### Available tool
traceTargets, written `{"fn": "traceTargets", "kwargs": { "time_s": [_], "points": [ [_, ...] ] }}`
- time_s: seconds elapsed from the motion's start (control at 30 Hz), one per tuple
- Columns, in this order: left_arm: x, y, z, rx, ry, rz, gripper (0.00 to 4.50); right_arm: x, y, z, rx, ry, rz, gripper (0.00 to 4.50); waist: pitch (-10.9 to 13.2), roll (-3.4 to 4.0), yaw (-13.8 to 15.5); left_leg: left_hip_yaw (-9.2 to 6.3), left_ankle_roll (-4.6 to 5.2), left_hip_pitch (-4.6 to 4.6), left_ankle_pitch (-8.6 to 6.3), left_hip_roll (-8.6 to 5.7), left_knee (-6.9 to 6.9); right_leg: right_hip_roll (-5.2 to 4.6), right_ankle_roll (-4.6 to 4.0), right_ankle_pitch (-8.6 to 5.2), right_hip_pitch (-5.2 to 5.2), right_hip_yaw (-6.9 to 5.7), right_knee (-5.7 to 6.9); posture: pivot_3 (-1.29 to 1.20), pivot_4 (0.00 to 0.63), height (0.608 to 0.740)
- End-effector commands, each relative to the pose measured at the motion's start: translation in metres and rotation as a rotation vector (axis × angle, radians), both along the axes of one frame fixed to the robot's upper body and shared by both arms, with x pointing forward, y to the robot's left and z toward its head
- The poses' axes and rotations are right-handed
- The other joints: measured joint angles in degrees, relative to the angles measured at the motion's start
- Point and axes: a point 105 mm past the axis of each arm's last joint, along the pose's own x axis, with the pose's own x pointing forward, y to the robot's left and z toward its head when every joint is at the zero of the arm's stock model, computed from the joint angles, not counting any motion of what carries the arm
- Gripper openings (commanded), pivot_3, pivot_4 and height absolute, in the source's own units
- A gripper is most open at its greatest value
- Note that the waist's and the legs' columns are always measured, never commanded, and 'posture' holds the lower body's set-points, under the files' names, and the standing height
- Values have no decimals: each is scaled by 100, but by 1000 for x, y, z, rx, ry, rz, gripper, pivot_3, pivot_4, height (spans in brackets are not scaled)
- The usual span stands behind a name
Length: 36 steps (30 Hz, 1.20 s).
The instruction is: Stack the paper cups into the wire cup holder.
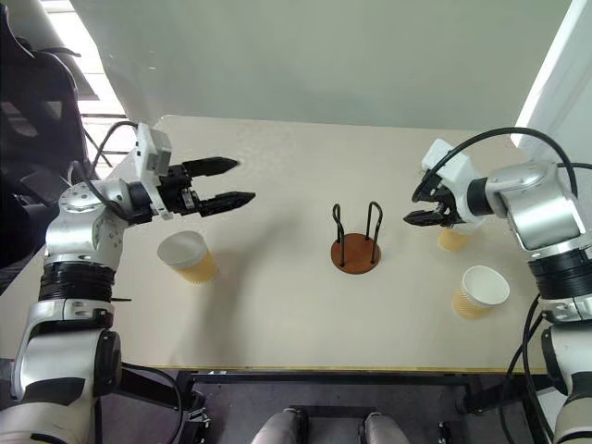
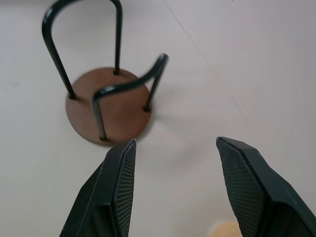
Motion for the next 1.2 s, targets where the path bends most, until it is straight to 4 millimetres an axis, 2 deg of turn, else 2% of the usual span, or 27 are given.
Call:
{"fn": "traceTargets", "kwargs": {
  "time_s": [0.03,0.2,0.4,0.7,1.07,1.2],
  "points": [
    [-16,-13,10,44,-6,-143,4500,0,-8,16,-66,-57,23,2595,0,0,0,0,0,0,0,0,0,0,0,0,0,0,0,0,150,740],
    [-23,-15,10,96,27,-236,4500,3,-23,18,-139,-62,28,2595,0,0,-3,-2,0,2,0,1,-1,0,3,2,-1,0,2,0,150,740],
    [-20,-11,9,192,-9,-246,4500,11,-40,15,-221,-88,3,2595,0,0,-2,-2,0,1,0,1,0,-1,3,2,0,2,1,0,150,740],
    [-23,-20,21,199,-24,-269,4500,13,-71,-10,-433,-54,14,2595,0,0,-2,-2,7,-2,-4,1,0,-4,21,13,0,1,0,0,150,740],
    [-26,-25,27,189,-32,-269,4500,27,-80,-24,-524,-66,15,2595,0,1,-15,-2,8,2,-5,1,1,-4,24,16,0,1,1,0,150,740],
    [-26,-26,29,185,-43,-264,4500,32,-76,-27,-527,-79,24,2595,0,1,-16,-2,8,2,-5,1,0,-5,24,17,0,1,1,0,150,740]
  ]
}}
